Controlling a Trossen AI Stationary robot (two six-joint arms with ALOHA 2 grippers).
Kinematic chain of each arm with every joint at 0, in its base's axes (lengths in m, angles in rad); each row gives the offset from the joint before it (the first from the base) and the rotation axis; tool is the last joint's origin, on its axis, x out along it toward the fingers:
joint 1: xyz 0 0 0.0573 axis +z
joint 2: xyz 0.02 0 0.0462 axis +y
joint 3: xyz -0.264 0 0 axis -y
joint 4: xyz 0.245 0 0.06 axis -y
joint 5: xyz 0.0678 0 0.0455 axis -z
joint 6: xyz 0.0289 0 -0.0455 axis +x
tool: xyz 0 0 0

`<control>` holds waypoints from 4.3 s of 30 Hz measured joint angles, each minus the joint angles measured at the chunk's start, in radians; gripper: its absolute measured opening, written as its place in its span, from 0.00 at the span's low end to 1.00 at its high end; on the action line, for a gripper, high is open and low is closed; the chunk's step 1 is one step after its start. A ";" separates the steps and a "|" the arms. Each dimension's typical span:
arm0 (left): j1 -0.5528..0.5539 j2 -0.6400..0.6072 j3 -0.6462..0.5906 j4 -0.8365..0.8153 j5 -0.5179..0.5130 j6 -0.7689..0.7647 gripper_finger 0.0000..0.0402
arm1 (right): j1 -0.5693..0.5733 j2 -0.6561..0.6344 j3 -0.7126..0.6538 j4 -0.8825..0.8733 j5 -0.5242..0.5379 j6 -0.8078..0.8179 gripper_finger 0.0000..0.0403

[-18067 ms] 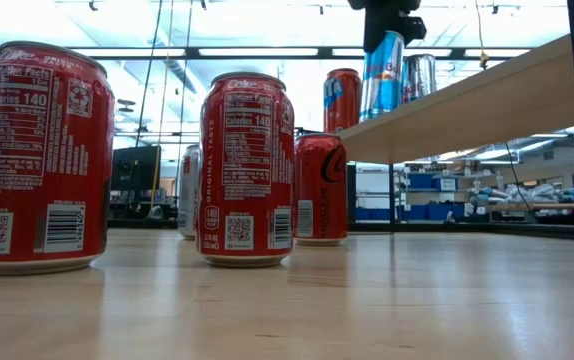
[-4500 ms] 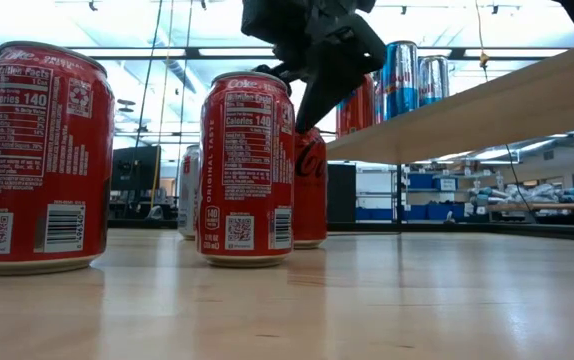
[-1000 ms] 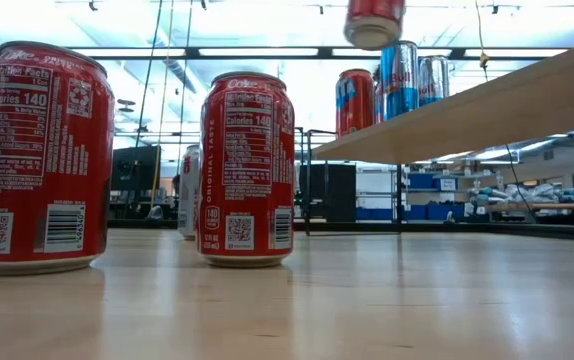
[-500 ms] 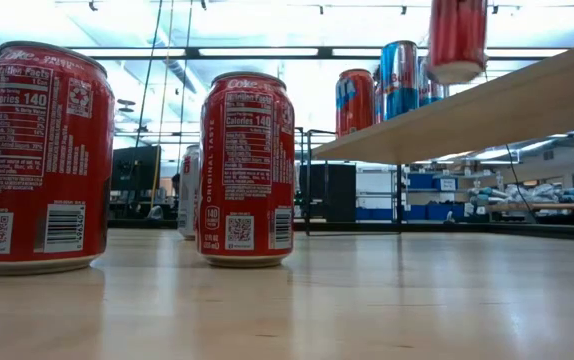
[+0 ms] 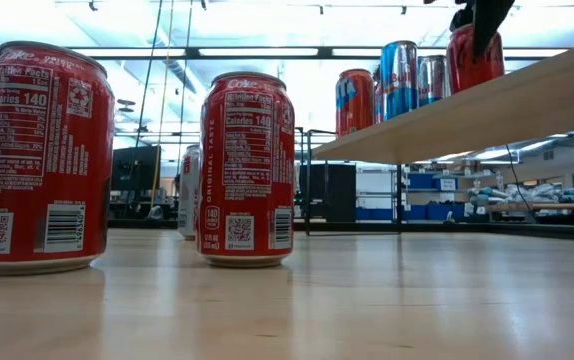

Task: Place canned beverage on shelf
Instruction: Put the top dark red soda can on the shelf

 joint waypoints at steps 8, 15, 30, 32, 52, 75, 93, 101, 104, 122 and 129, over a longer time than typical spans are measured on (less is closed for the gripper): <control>0.000 0.000 0.000 0.000 0.000 -0.013 0.46 | -0.016 -0.039 -0.071 0.061 -0.028 -0.020 0.81; 0.000 0.000 0.000 -0.001 0.000 -0.013 0.46 | -0.017 -0.101 -0.122 0.110 -0.029 -0.005 0.81; 0.000 0.000 0.000 -0.001 0.000 -0.013 0.46 | -0.076 -0.136 -0.166 0.146 -0.103 0.019 0.96; 0.000 0.000 0.000 -0.001 0.001 -0.013 0.46 | -0.077 -0.137 -0.150 0.141 -0.103 0.007 0.96; 0.000 0.000 0.000 -0.001 0.004 -0.018 0.46 | -0.044 -0.137 0.101 0.117 -0.104 0.063 0.95; 0.000 0.000 0.000 -0.002 0.002 -0.012 0.46 | 0.298 -0.121 -0.018 0.026 -0.111 0.291 0.74; 0.000 0.000 0.000 -0.005 0.001 -0.017 0.46 | 0.327 -0.122 -0.134 0.044 0.019 0.171 0.40; 0.000 0.000 0.000 -0.005 0.001 -0.016 0.46 | 0.327 -0.122 -0.200 0.104 0.024 0.142 0.40; 0.000 0.000 0.000 -0.005 0.001 -0.017 0.46 | 0.327 -0.122 -0.218 0.128 0.025 0.137 0.40; 0.000 0.000 0.000 -0.005 0.001 -0.017 0.46 | 0.325 -0.122 -0.232 0.122 0.099 0.159 0.48; 0.000 0.000 0.000 -0.005 0.001 -0.017 0.46 | 0.325 -0.122 -0.232 0.121 0.111 0.191 0.48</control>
